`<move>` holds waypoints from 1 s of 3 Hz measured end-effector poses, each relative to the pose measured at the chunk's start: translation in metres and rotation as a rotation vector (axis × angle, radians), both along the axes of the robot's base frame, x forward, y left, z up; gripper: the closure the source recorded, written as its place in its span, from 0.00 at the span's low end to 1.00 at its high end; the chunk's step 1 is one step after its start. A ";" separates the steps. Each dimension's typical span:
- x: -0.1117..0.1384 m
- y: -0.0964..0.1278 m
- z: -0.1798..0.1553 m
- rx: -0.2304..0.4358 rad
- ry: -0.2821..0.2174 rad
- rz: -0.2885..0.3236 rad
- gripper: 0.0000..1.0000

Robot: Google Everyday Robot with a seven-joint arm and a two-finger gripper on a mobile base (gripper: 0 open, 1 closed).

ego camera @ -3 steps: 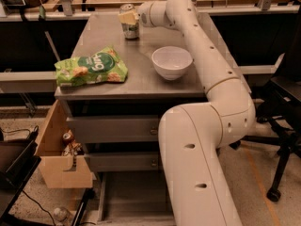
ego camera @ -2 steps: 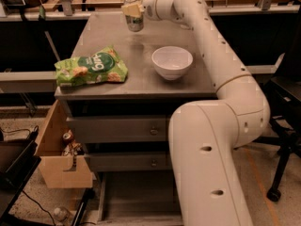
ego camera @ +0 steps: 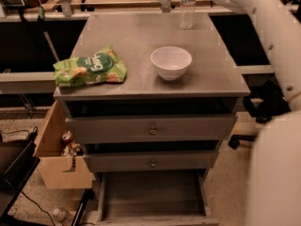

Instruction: Place 7up can into bottom drawer

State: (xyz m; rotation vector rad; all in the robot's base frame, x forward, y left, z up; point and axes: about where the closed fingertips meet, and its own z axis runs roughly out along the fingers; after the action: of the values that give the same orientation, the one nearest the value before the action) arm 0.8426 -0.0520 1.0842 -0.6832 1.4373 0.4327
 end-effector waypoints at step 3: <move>-0.278 0.052 0.081 -0.020 -0.130 0.141 1.00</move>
Offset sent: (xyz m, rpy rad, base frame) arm -0.3521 -0.0703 -0.0510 -0.1620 0.0837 -0.0847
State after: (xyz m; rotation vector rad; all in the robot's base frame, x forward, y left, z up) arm 0.5642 -0.0001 1.1654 -0.8173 1.2773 0.4753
